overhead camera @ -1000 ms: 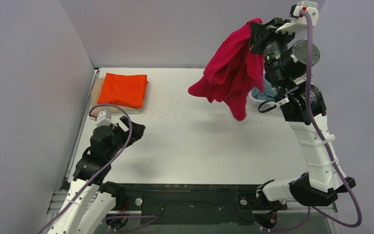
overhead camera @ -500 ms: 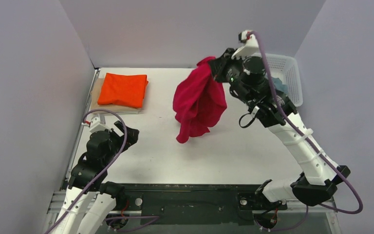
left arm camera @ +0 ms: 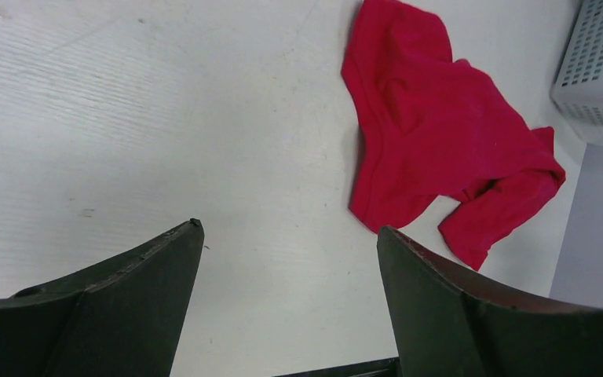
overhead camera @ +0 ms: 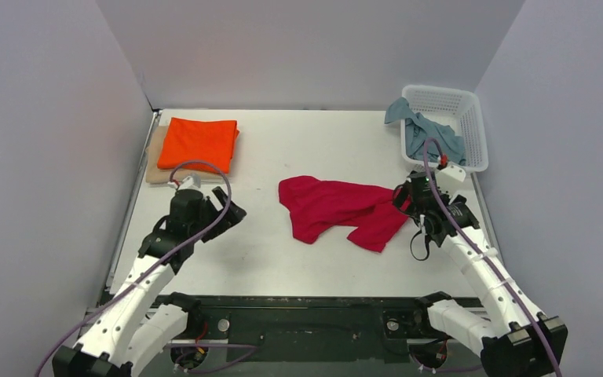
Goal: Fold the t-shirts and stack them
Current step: Move the tshirt to the center of the board, then flatten out the tshirt
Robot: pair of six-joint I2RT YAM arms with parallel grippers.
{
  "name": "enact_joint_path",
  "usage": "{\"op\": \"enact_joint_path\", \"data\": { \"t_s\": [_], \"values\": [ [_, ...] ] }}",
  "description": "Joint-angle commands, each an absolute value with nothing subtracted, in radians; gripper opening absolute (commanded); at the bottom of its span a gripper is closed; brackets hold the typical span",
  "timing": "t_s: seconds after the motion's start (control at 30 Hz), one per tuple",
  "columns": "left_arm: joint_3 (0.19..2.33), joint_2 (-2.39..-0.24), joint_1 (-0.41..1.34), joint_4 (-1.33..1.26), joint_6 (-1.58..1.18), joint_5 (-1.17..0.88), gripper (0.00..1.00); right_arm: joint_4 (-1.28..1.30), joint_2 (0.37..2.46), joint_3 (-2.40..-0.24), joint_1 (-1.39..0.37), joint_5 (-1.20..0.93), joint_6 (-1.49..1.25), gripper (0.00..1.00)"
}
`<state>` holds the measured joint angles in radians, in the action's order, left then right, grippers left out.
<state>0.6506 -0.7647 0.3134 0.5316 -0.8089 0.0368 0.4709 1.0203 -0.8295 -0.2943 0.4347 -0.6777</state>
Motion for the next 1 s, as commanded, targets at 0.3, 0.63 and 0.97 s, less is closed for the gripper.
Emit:
{"op": "enact_joint_path", "data": {
  "t_s": [0.3,0.63,0.97],
  "values": [
    [0.674,-1.165,0.519,0.153,-0.817,-0.175,0.92,0.527,0.959,-0.715,-0.561,0.317,-0.791,0.93],
    [0.798,-1.518,0.724,0.053,-0.789,-0.078,0.87,0.258,1.004,-0.503,-0.617,0.332,-0.954,0.89],
    [0.878,-1.724,0.772,-0.057,-0.807,-0.105,0.72,0.04,1.164,-0.395,-0.479,0.137,-0.937,0.63]
  ]
}}
